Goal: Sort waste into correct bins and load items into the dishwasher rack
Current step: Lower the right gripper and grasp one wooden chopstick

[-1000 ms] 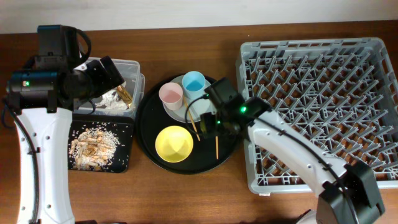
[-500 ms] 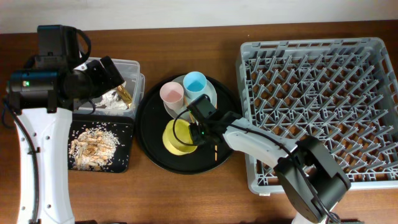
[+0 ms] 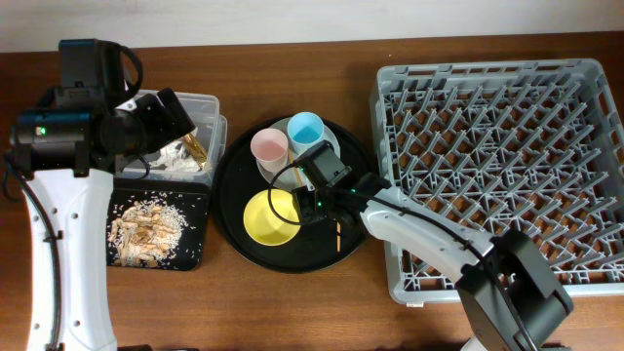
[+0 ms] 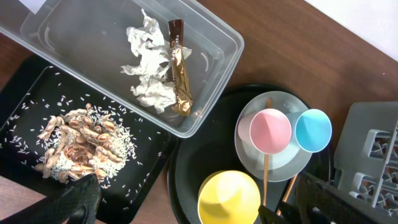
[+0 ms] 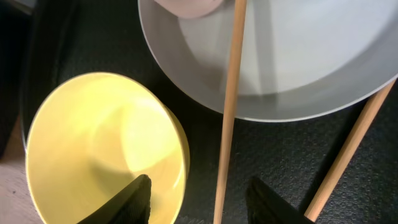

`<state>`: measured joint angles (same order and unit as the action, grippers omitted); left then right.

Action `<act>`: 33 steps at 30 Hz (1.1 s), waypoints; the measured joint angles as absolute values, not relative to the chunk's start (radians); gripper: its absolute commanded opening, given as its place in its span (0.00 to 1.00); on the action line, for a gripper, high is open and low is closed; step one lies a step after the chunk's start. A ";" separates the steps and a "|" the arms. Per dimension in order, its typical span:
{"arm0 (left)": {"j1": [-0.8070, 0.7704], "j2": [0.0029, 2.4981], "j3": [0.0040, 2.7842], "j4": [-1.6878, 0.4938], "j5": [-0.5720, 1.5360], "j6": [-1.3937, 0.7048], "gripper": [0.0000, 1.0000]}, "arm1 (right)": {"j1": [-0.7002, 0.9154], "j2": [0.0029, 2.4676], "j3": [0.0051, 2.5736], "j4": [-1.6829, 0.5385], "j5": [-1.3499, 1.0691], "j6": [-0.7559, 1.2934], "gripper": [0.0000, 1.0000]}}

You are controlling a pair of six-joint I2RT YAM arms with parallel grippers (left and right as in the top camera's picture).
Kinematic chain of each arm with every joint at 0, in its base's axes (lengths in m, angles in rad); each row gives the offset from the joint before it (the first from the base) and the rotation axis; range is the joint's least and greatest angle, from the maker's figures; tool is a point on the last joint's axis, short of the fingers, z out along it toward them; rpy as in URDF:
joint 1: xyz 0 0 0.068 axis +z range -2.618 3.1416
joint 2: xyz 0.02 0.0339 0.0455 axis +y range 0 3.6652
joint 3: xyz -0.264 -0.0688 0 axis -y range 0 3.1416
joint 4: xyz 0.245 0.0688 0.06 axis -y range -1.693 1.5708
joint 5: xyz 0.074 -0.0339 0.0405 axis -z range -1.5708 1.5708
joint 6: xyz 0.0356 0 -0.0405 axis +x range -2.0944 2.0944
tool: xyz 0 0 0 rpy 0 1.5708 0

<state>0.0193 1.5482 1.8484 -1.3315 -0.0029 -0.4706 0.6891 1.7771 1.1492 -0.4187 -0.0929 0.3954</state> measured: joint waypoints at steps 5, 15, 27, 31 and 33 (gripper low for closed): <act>0.019 1.548 1.848 -1.332 -0.003 -0.471 0.99 | 0.689 1.777 1.150 -0.433 -0.004 0.393 0.40; 0.019 1.548 1.849 -1.332 -0.003 -0.471 0.99 | 0.689 1.834 1.150 -0.434 -0.054 0.395 0.41; 0.019 1.548 1.848 -1.332 -0.003 -0.471 0.99 | 0.689 1.834 1.150 -0.433 -0.064 0.395 0.41; 0.019 1.548 1.848 -1.332 -0.003 -0.471 0.99 | 0.689 1.834 1.150 -0.433 -0.046 0.395 0.41; 0.019 1.548 1.848 -1.332 -0.003 -0.471 0.99 | 0.689 1.834 1.150 -0.433 -0.043 0.395 0.41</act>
